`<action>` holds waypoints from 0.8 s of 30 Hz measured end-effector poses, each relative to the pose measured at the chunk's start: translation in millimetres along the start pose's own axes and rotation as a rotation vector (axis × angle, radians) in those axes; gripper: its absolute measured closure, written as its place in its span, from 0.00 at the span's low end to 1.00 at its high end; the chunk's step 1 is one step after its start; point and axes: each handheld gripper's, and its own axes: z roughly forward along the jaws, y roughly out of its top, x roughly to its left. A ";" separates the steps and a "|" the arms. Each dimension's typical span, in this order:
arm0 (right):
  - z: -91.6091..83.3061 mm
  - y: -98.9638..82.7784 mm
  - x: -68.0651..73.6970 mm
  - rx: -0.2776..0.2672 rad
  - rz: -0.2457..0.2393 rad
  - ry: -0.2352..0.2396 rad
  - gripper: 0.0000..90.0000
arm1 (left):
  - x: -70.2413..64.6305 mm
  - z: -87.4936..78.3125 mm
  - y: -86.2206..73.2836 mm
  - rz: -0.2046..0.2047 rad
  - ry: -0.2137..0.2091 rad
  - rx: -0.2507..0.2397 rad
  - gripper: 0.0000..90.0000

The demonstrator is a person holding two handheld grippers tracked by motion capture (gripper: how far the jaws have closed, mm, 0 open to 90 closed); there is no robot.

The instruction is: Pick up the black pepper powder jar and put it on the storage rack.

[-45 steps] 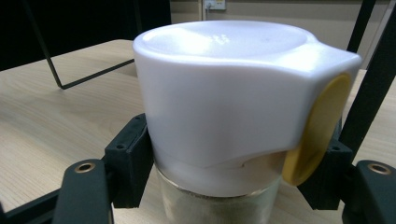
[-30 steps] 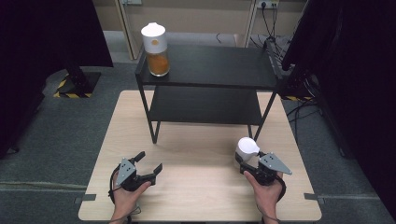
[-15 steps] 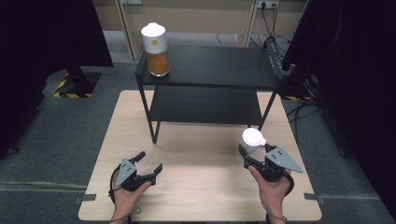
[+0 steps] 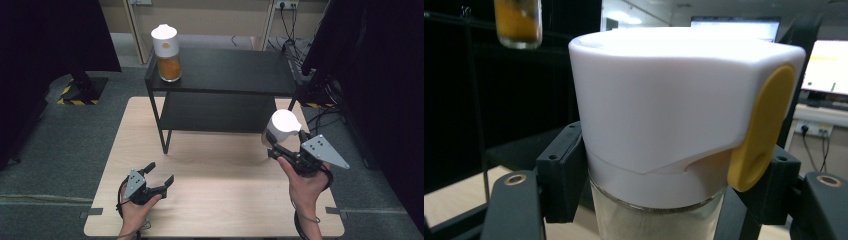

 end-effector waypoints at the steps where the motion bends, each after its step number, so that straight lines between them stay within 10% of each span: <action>1: 0.1 4.7 -0.7 -0.006 -0.003 -0.003 0.34 | 0.1 0.1 0.2 0.000 0.000 0.001 0.13; 24: 23.5 67.7 -17.9 -0.090 -0.002 -0.031 0.34 | 2.4 0.7 1.6 -0.004 -0.011 0.009 0.13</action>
